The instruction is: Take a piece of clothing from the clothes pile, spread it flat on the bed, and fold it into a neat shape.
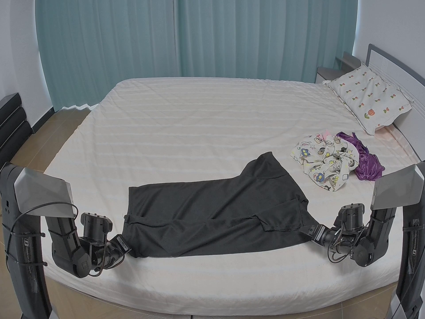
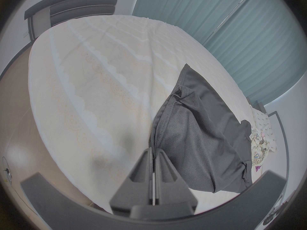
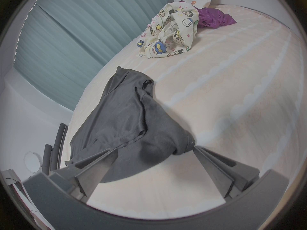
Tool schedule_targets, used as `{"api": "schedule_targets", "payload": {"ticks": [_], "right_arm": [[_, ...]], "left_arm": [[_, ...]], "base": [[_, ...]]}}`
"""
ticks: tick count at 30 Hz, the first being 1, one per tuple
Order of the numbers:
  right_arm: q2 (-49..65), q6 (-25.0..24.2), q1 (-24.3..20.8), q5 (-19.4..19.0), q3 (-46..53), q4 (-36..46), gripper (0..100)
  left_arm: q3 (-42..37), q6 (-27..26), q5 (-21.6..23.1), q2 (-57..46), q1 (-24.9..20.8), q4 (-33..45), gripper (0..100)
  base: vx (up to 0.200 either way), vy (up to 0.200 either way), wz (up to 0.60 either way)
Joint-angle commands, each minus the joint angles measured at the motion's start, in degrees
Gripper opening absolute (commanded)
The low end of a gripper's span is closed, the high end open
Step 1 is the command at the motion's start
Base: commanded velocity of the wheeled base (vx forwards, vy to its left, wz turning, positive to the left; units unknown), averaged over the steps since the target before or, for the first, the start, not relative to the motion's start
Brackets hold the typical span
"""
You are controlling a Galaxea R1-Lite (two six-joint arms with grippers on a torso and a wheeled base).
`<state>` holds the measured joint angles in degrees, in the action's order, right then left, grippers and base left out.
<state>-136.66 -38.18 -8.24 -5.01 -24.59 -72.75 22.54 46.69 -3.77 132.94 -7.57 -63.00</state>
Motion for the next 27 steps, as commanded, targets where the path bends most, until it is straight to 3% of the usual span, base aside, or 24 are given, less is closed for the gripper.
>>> {"api": "schedule_targets", "payload": {"ticks": [1, 2, 27], "right_arm": [[-3.79, 0.04, -0.37, 1.76, -3.45, 0.07, 100], [-4.5, 0.04, -0.11, 2.29, -4.24, 0.07, 0], [-0.28, 0.83, 1.82, 2.9, 2.88, -1.43, 0]], "left_arm": [[-0.04, 0.07, -0.01, -0.14, 0.1, -0.02, 0], [-0.04, 0.07, -0.01, -0.14, 0.1, -0.02, 0], [-4.08, -0.46, -0.01, -1.72, 2.74, -0.1, 0]], "base": [[0.0, 0.0, 0.0], [0.0, 0.0, 0.0], [0.0, 0.0, 0.0]]}}
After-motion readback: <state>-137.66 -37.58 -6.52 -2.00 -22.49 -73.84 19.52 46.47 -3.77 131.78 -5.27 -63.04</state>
